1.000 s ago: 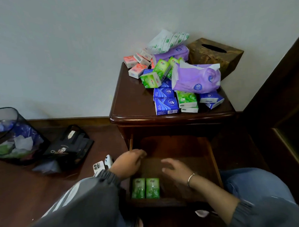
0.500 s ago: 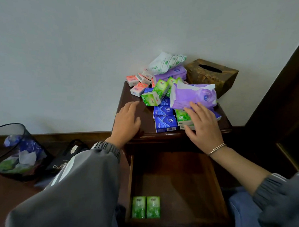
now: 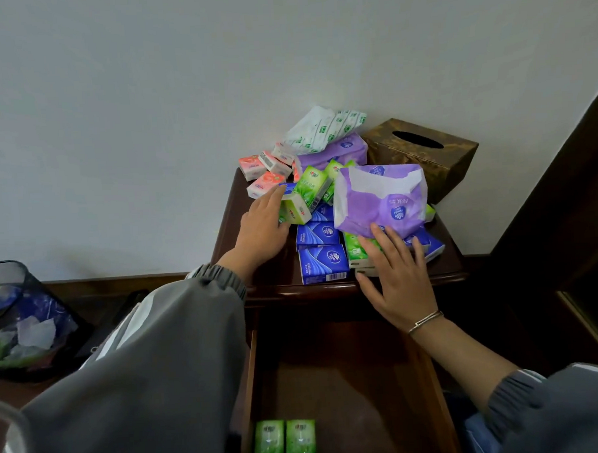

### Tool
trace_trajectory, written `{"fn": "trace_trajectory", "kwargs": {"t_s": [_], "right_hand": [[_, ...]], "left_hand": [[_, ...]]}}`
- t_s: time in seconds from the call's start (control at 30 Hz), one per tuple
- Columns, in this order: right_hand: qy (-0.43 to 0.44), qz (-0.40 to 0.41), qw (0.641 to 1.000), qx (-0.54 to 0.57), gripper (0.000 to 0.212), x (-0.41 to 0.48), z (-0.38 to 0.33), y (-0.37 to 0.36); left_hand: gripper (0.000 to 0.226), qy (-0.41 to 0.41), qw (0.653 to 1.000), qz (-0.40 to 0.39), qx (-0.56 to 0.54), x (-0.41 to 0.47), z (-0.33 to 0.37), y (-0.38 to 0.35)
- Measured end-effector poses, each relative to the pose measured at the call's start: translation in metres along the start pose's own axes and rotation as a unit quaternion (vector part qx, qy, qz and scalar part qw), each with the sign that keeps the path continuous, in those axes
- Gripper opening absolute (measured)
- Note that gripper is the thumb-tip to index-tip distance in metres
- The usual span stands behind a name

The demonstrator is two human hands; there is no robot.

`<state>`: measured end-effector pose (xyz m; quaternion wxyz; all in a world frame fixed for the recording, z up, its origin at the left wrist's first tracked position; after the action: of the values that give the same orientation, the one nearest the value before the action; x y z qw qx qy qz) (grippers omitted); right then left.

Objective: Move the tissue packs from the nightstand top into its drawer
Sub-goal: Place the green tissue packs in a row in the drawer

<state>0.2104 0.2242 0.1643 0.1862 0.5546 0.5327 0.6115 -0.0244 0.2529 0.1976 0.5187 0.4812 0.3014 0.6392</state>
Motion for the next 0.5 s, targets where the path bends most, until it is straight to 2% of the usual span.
{"fn": "trace_trajectory", "kwargs": {"t_s": [0.17,0.27,0.3,0.37,0.43,0.5], "right_hand": [[-0.005,0.043,0.999,0.027,0.057,0.0,0.001,-0.005],[-0.001,0.068,0.997,0.026,0.057,0.0,0.002,-0.006],[-0.001,0.074,0.997,0.026,0.057,0.0,0.002,-0.006],[-0.002,0.084,0.996,0.025,0.057,0.0,0.002,-0.007],[-0.001,0.089,0.996,0.023,0.057,-0.001,0.002,-0.008],[-0.002,0.091,0.996,0.023,0.057,-0.001,0.002,-0.009]], "left_hand": [[0.051,-0.041,0.997,0.017,0.068,0.015,-0.005,0.005],[0.041,-0.062,0.995,0.002,0.08,0.024,-0.008,0.016],[0.037,-0.061,0.997,-0.004,0.052,0.027,-0.01,0.021],[0.031,-0.03,0.997,0.005,-0.076,0.034,-0.013,0.033],[0.027,0.026,0.974,0.023,-0.226,0.041,-0.011,0.035],[0.03,0.069,0.949,-0.008,-0.308,0.05,-0.001,0.02]]}}
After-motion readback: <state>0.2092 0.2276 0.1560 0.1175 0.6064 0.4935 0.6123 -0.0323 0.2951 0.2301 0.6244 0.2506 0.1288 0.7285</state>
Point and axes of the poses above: each hand's wrist, its own x-axis towards the middle knuckle, its own y-axis out of the back of the hand, z = x × y, the point moved 8 cm from there along x, towards the middle knuckle, and after that the axes turned 11 degrees about -y, right-handed, at the moved point
